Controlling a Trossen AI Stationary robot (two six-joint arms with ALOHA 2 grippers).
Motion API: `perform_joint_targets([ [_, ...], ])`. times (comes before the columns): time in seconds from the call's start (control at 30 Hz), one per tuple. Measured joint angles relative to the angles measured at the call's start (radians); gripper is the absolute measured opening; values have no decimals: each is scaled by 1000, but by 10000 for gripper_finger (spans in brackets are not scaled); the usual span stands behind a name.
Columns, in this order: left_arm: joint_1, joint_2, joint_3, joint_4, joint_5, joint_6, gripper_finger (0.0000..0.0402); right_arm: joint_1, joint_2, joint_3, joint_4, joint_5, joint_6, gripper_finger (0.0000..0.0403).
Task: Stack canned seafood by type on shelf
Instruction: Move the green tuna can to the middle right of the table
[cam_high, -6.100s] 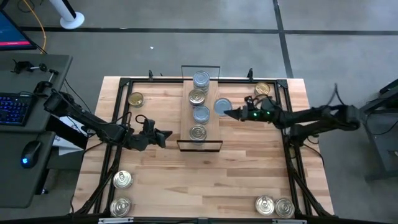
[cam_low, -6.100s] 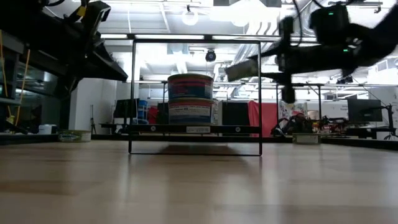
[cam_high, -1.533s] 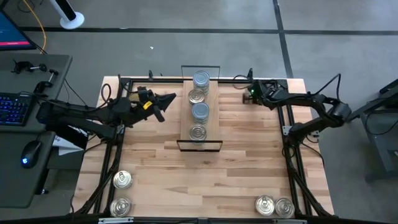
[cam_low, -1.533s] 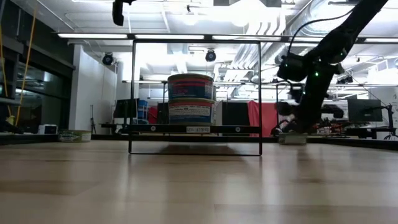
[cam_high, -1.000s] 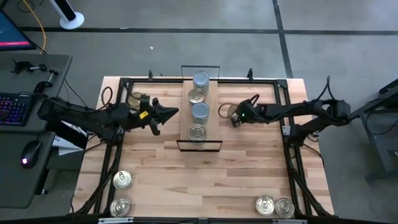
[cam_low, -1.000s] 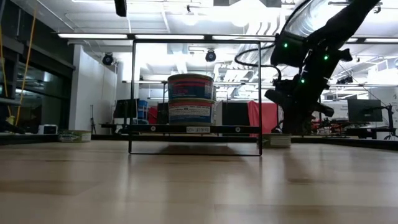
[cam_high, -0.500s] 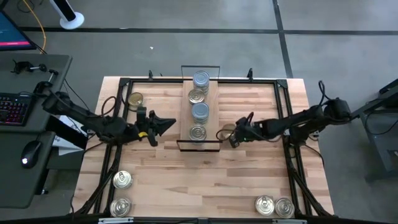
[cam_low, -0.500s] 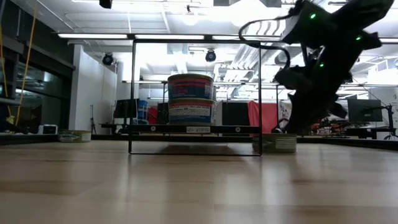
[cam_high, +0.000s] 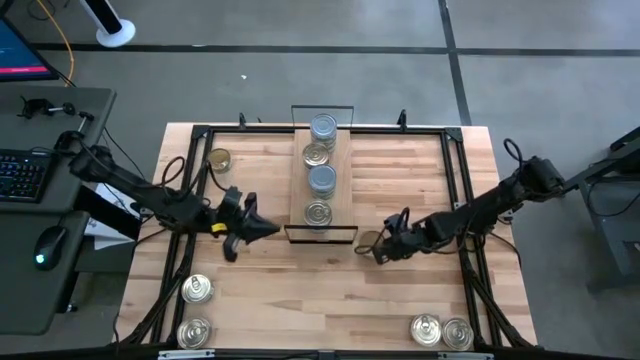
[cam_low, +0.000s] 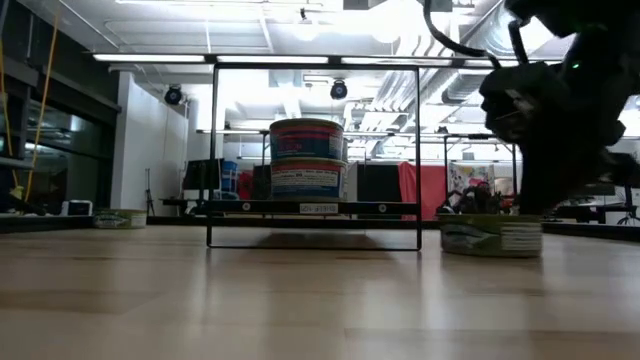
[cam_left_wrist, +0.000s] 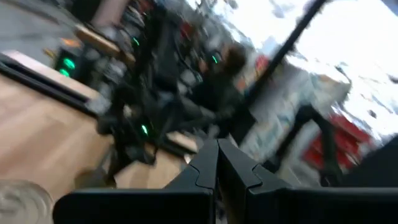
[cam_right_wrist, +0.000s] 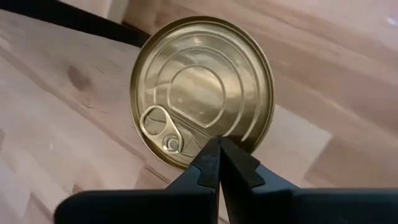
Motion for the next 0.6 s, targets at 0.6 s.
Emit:
perform_joint_targets([
  [0.6, -245, -245, 0, -386, -306, 64, 0, 39, 1, 355, -528, 150, 47, 0],
])
